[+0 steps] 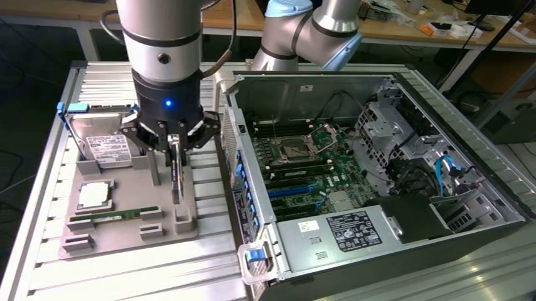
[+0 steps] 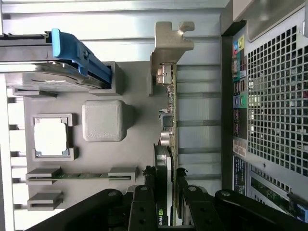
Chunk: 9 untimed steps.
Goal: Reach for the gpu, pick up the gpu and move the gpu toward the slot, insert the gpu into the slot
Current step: 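Pick up the gpu and move the gpu toward the slot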
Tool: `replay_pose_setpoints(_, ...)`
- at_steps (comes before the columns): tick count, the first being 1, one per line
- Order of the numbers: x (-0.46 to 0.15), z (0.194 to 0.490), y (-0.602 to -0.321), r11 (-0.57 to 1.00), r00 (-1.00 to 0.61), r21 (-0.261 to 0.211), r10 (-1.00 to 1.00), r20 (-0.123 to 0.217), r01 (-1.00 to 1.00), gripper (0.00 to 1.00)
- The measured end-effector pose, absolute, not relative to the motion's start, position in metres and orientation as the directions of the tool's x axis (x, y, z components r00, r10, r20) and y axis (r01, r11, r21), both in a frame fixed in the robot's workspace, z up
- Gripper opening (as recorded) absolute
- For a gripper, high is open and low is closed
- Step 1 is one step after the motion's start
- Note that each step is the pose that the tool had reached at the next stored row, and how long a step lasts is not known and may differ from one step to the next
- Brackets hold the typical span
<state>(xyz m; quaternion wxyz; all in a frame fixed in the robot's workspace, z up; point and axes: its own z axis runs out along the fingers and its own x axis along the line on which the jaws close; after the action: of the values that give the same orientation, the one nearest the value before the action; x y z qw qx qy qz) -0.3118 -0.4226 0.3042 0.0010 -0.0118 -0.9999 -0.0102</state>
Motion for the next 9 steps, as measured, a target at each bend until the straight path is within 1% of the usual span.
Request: replay_pose_setpoints(9, -0.312, 0.342, -0.423, 1.0, -1.0, 0.02, 0.024, 0.002, 0.024, 0.27)
